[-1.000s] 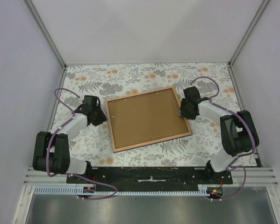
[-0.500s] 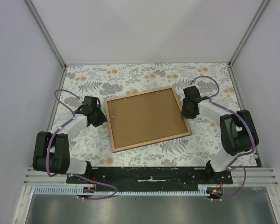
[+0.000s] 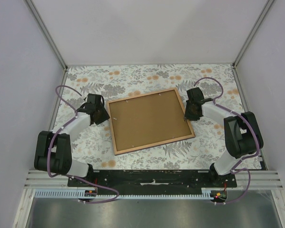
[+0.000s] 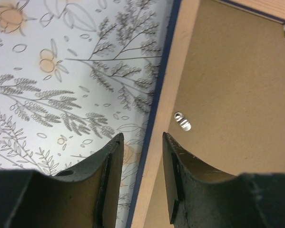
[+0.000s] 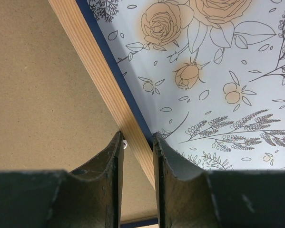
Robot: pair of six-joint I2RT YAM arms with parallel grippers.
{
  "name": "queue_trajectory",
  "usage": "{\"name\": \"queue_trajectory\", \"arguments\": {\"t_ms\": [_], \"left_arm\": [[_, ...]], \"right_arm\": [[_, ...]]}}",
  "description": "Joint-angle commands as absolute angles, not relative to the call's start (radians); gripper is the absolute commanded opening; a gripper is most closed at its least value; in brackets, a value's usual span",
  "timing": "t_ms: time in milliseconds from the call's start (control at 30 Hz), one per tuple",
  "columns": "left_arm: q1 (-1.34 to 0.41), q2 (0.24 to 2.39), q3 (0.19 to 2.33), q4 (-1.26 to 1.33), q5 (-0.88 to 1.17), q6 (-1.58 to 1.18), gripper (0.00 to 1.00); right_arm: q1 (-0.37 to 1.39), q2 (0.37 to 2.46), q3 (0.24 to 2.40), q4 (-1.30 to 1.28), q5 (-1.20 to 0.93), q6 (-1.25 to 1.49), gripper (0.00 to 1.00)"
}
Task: Put the photo into the frame
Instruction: Press the fastener onto the backboard.
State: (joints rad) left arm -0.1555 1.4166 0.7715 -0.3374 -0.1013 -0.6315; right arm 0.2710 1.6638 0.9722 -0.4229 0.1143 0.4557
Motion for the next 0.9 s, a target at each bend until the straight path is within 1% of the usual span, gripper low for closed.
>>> {"name": "queue_trajectory", "arguments": {"t_ms": [0,533,867], "left_arm": [[-0.195,1.457,0.850,-0.316,-0.167,-0.637,0.45],[-0.305,1.637,0.983,-0.390,-0.314,-0.673,0.47],[-0.322,1.693,0.994,-0.387,-0.265,-0.632,0.48]], "right_arm": [[0.273,1.658,1.005,-0.430,0.138,0.463,0.00],[0.272,1.652,1.005,-0.431,0.135,0.462,0.00],[0.273,1.654,1.008,-0.430,0.129,0.459,0.00]]}}
